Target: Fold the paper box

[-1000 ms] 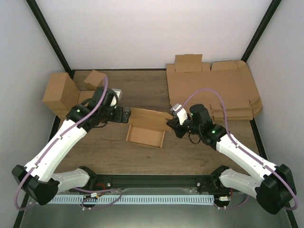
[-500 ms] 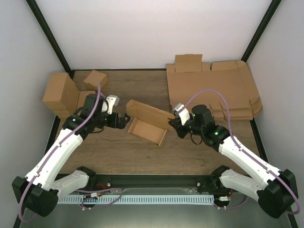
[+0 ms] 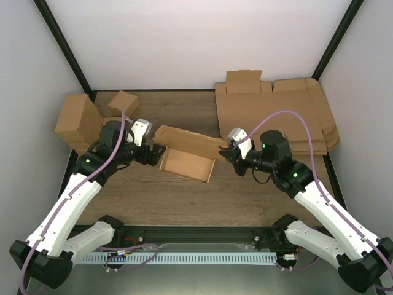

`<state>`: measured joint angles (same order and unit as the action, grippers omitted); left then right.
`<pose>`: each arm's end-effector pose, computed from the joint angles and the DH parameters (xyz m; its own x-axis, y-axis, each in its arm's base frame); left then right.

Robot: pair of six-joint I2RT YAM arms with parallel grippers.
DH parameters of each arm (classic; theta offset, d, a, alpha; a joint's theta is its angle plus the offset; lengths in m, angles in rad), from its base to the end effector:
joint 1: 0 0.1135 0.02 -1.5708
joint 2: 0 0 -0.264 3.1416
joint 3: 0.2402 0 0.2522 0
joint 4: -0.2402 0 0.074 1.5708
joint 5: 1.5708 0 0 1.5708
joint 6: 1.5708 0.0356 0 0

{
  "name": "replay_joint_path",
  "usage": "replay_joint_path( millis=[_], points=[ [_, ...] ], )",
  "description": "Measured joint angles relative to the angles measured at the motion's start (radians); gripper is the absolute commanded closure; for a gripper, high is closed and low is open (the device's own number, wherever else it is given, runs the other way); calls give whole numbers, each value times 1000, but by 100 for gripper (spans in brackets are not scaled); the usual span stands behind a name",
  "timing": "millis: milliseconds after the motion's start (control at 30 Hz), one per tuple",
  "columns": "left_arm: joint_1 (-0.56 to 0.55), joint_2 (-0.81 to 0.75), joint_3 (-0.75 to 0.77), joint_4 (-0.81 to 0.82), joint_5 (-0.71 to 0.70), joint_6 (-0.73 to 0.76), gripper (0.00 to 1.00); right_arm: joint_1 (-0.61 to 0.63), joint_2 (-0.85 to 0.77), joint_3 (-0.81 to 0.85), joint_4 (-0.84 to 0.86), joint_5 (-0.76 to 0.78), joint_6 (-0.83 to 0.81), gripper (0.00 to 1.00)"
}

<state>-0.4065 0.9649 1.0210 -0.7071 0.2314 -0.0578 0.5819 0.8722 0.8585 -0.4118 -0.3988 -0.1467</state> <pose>0.1780 -0.0855 0.3383 -0.5876 0.1917 -0.7861 0.5194 0.8344 -0.1847 0.1538 0.1178 0.3282 -0.2239 -0.3085 -0.9245 -0.8437 0.5361 0.0254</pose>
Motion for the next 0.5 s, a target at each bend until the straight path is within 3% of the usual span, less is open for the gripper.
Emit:
replay_joint_path(
  millis=[67, 200, 300, 500],
  points=[
    [0, -1, 2, -5, 0, 12, 12, 0, -2, 10, -17, -12, -11, 99],
    [0, -3, 16, -6, 12, 36, 39, 0, -4, 14, -46, -36, -27, 99],
    [0, -3, 34, -4, 39, 48, 54, 0, -5, 14, -67, -48, -34, 99],
    [0, 22, 42, -9, 100, 63, 59, 0, 9, 29, -79, -53, -35, 99]
  ],
)
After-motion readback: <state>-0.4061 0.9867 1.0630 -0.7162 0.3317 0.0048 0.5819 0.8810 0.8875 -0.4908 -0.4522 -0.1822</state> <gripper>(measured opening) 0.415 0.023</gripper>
